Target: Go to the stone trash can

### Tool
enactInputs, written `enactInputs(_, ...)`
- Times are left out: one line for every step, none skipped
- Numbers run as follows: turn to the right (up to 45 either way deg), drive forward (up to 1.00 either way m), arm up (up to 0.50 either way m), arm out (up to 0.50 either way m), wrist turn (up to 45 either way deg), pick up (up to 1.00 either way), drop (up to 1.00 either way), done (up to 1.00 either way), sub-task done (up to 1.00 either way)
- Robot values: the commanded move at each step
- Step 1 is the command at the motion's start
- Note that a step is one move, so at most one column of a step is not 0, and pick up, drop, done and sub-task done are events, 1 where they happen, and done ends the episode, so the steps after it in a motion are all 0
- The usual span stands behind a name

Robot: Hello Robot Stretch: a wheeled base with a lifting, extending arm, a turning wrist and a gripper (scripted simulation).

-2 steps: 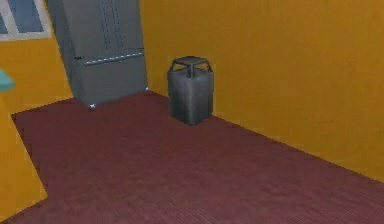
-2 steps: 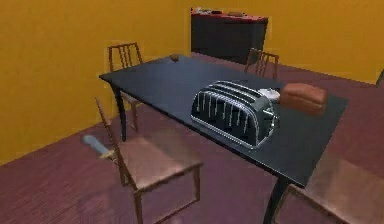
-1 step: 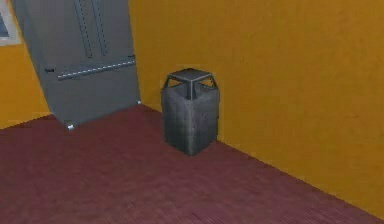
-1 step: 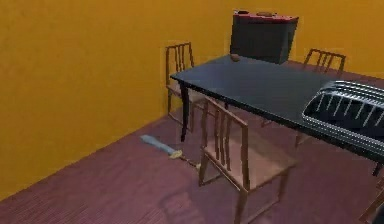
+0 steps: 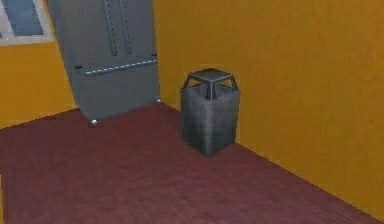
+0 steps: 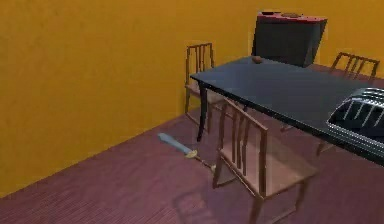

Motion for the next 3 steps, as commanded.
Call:
enactInputs(0.0, 1.0, 0.0, 0.0, 0.0, 0.0, 0.0, 0.0, 0.0)
enactInputs(9.0, 0.0, 0.0, 0.0, 0.0, 0.0, 0.0, 0.0, 0.0)
enactInputs(0.0, 0.0, 0.0, 0.0, 0.0, 0.0, 0.0, 1.0, 0.0)
